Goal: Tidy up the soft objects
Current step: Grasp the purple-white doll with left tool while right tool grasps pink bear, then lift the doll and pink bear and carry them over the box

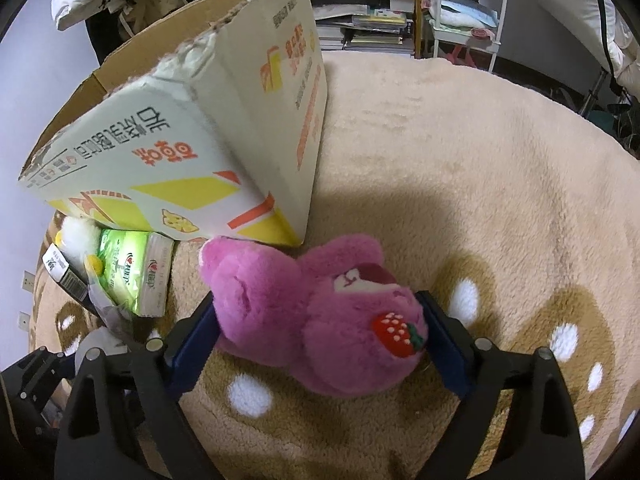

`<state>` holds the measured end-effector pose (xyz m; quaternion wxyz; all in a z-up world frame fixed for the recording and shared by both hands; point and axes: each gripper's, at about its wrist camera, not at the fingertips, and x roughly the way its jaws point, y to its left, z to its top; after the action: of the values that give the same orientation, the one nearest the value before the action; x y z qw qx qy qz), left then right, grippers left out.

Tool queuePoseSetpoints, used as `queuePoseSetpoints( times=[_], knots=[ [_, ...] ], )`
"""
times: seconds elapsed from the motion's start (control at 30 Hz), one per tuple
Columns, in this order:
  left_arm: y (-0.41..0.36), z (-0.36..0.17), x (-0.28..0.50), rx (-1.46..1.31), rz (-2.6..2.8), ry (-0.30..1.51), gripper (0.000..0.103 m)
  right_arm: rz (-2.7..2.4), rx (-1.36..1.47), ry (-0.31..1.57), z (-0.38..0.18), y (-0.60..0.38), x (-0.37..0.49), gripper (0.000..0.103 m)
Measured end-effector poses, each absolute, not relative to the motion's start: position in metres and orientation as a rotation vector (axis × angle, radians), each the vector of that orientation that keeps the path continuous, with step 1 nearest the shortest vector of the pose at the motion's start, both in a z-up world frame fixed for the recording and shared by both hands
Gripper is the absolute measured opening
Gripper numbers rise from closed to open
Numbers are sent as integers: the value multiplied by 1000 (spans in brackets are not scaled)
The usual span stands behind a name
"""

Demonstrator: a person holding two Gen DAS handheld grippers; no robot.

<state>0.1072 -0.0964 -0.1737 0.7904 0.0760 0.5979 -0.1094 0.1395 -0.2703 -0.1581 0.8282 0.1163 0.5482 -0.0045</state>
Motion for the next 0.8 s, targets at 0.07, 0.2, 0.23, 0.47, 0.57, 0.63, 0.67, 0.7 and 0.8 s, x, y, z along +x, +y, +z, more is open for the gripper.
queuePoseSetpoints(
  times=[0.07,0.2,0.23,0.47,0.57,0.63,0.67,0.7,0.8],
  knots=[
    [-96,-172,106,161,-232,1283,67,-9,243,1157,-157,-270,139,93],
    [-99,-168,103,177,-214,1255,67,-11,234,1142,-153,-267,137,91],
    [-98,-166,102,176,-211,1249,67,-11,234,1140,-152,-267,136,90],
    [-92,-143,94,182,-179,1181,67,-12,236,1109,-140,-266,128,89],
    [-91,-135,89,175,-171,1147,67,-12,229,1078,-130,-265,123,89],
    [-90,-127,84,169,-168,1113,67,-23,220,1046,-122,-263,118,88],
    [-90,-123,82,168,-165,1097,67,-19,219,1035,-119,-263,117,88],
    [-91,-118,80,167,-159,1078,67,-18,218,1018,-114,-261,114,88],
    [-90,-103,69,162,-137,1008,67,-25,202,982,-102,-258,107,88]
  ],
)
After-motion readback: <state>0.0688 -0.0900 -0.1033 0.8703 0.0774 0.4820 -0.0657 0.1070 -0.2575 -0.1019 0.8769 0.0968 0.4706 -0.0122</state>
